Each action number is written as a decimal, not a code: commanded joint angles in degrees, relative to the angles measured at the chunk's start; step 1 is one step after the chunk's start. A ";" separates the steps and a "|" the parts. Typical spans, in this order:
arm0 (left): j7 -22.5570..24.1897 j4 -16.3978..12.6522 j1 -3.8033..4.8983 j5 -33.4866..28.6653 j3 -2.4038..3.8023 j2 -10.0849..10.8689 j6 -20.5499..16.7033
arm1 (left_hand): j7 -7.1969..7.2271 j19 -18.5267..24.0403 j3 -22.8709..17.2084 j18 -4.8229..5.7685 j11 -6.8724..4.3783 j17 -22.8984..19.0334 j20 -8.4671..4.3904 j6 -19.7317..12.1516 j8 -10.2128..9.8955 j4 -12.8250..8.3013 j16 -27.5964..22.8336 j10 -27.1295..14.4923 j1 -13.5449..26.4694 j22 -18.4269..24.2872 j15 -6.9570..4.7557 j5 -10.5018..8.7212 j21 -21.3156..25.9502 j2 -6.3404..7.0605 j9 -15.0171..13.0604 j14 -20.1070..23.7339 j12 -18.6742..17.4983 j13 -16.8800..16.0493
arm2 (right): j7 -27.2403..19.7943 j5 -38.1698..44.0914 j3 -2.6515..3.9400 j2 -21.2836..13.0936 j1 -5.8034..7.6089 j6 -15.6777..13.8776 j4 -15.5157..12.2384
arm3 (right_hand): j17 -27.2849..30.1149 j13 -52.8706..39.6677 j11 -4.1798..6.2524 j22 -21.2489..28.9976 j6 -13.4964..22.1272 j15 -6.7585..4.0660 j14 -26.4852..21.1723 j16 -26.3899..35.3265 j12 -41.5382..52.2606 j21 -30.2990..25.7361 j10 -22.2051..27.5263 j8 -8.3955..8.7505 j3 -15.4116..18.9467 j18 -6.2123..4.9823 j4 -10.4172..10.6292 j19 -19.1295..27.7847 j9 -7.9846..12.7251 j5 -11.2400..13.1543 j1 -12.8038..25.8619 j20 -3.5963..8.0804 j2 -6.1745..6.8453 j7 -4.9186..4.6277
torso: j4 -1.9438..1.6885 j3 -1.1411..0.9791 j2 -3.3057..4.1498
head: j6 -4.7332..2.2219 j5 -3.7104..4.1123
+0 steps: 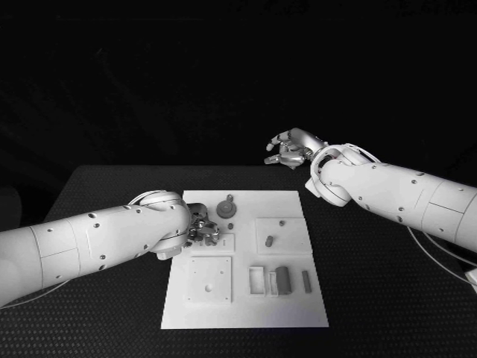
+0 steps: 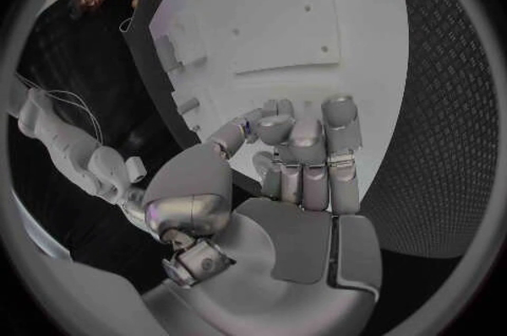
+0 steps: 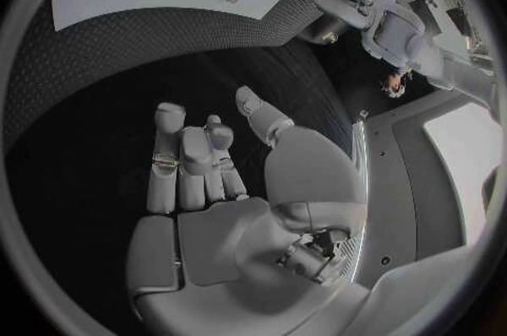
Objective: Assemble the parts on the task board
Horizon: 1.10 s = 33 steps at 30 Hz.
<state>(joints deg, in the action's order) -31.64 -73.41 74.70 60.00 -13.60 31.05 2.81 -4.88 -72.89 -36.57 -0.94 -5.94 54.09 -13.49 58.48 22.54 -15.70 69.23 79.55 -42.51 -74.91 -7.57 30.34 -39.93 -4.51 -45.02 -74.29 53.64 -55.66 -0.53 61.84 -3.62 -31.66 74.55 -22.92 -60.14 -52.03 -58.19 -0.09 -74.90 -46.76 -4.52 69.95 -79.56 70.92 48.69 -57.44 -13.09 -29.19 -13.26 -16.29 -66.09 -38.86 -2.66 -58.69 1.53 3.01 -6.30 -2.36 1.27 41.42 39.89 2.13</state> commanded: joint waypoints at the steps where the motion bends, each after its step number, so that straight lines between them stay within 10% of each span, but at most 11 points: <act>1: 0.06 -0.31 -0.28 2.60 -0.11 -0.29 1.60 | 5.61 -1.36 -0.41 -1.33 -1.09 -0.08 -1.00 10.88 0.22 0.08 0.21 -0.69 -0.18 -1.16 -1.98 0.23 -0.21 -0.29 -0.16 1.66 0.02 0.08 | -0.38 -0.02 0.04 -0.06 0.02 0.58 -0.07 | 0.05 0.08 -1.79 -0.41 -2.50 0.10 -0.42 0.22 0.04 -0.22 2.59 0.34 0.07 -1.74 -0.40 0.28 0.10 -0.05 -0.24 -0.02 -0.21 -2.06 | 0.00 0.03 0.02 | -0.18 0.00; 26: -0.31 0.00 -1.19 4.57 -0.09 -1.45 1.82 | 5.78 -1.56 0.03 -1.22 -1.20 -1.44 -0.70 11.50 0.68 0.88 1.02 0.01 1.09 -1.13 -1.60 -0.48 -0.34 -0.57 -0.64 1.49 -0.02 0.75 | -0.43 0.00 0.04 0.15 0.02 0.96 -0.05 | 0.04 0.09 -1.78 -0.48 -2.54 0.10 -0.45 0.20 0.10 -0.23 2.60 0.40 0.13 -1.74 -0.43 0.32 0.10 -0.06 -0.63 -0.02 -0.30 -2.05 | -0.03 0.06 0.00 | 0.05 0.16; 33: -0.23 0.05 -1.21 4.57 -0.09 -1.46 1.92 | 5.71 -1.27 1.17 -1.42 -1.09 -2.54 -0.69 11.13 0.60 2.55 1.58 -0.20 2.56 -1.07 -1.62 -5.67 -0.09 0.87 -0.79 2.02 -0.05 1.11 | -0.44 0.04 0.04 0.14 0.02 1.07 -0.02 | 0.04 0.09 -1.78 -0.49 -2.54 0.10 -0.45 0.21 0.10 -0.24 2.61 0.41 0.15 -1.74 -0.43 0.33 0.11 -0.05 -0.68 -0.03 -0.29 -2.05 | -0.07 0.08 0.03 | 0.19 0.25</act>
<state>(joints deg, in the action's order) -32.24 -73.18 74.12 64.58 -13.39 30.04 3.44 -3.79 -73.90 -35.53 -0.98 -6.66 51.65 -14.04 60.14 23.28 -13.46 70.60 80.28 -40.10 -74.95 -8.83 25.56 -39.92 -4.43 -45.87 -73.01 53.64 -54.60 -0.54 61.84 -3.62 -31.55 74.55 -22.46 -60.13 -52.03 -58.19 -0.09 -74.90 -46.76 -4.52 69.95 -79.56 70.92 48.69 -57.44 -12.86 -29.03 -13.27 -16.44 -66.09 -38.82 -2.66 -58.91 1.53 2.78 -6.29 -2.42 1.34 41.45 39.96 2.37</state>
